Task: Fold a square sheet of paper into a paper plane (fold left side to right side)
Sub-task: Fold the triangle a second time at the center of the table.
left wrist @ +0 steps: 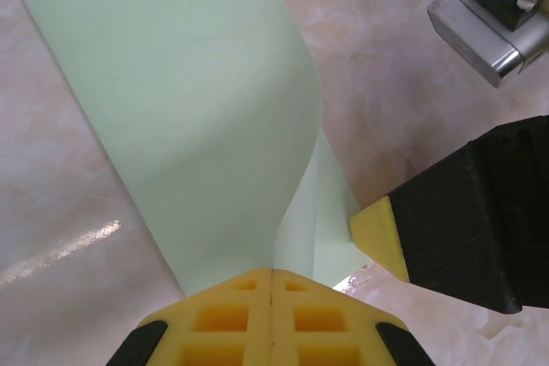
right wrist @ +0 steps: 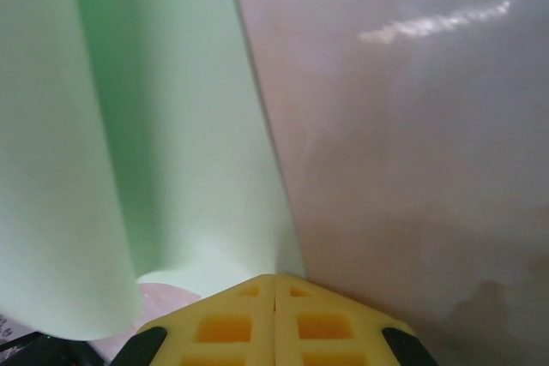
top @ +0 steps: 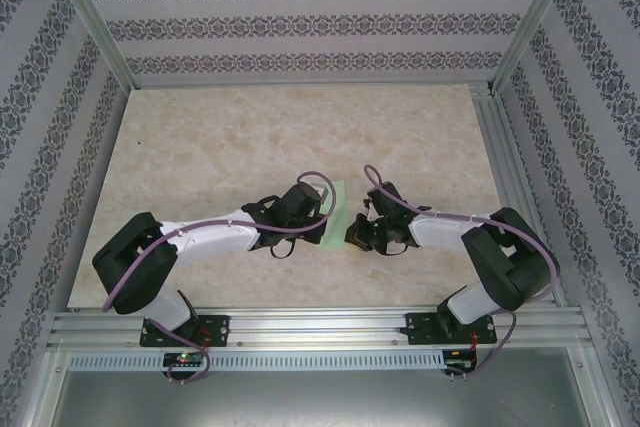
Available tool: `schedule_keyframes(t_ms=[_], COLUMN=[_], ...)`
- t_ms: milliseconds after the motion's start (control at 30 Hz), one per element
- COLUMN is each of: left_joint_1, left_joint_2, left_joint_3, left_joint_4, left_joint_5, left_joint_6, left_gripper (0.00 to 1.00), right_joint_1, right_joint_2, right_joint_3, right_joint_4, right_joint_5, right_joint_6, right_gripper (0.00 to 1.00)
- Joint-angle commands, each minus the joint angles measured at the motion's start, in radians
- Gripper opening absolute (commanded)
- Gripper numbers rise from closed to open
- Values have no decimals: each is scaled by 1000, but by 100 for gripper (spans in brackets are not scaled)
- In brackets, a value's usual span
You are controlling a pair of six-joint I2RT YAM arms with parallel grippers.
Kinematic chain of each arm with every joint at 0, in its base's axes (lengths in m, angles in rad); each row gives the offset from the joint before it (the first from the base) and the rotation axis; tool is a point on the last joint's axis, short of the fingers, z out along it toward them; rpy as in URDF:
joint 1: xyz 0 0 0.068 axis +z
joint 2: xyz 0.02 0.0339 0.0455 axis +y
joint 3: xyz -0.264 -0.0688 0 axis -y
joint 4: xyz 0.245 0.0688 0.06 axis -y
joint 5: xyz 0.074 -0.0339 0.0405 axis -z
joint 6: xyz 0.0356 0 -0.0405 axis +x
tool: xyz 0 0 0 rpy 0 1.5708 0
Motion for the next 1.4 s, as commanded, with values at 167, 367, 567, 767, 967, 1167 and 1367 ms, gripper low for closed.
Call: schedule_keyframes(t_ms=[167, 367, 567, 767, 967, 1167, 1367], left_joint_1=[31, 44, 62, 92, 116, 124, 127], left_joint_2=[20, 53, 91, 124, 159, 172, 190], left_joint_3=[4, 24, 59, 84, 117, 125, 121], left_joint_4=[-3, -16, -42, -47, -54, -58, -48], left_joint_5=[8, 5, -5, 7, 24, 31, 38], left_joint_6=[38, 61, 101, 140, 164, 174, 172], left_gripper=[0, 0, 0, 0, 0, 0, 0], right_joint_1=[21, 26, 31, 32, 34, 34, 34], right_joint_2=[30, 42, 42, 39, 34, 32, 35], right_joint_3=[36, 39, 48, 50, 47, 47, 48], right_joint_4=[-80, -88, -106, -117, -123, -125, -125], right_joint_5=[51, 51, 56, 56, 58, 60, 56], right_joint_6=[-42, -48, -58, -63, -64, -67, -70], right_gripper=[6, 6, 6, 6, 6, 6, 6])
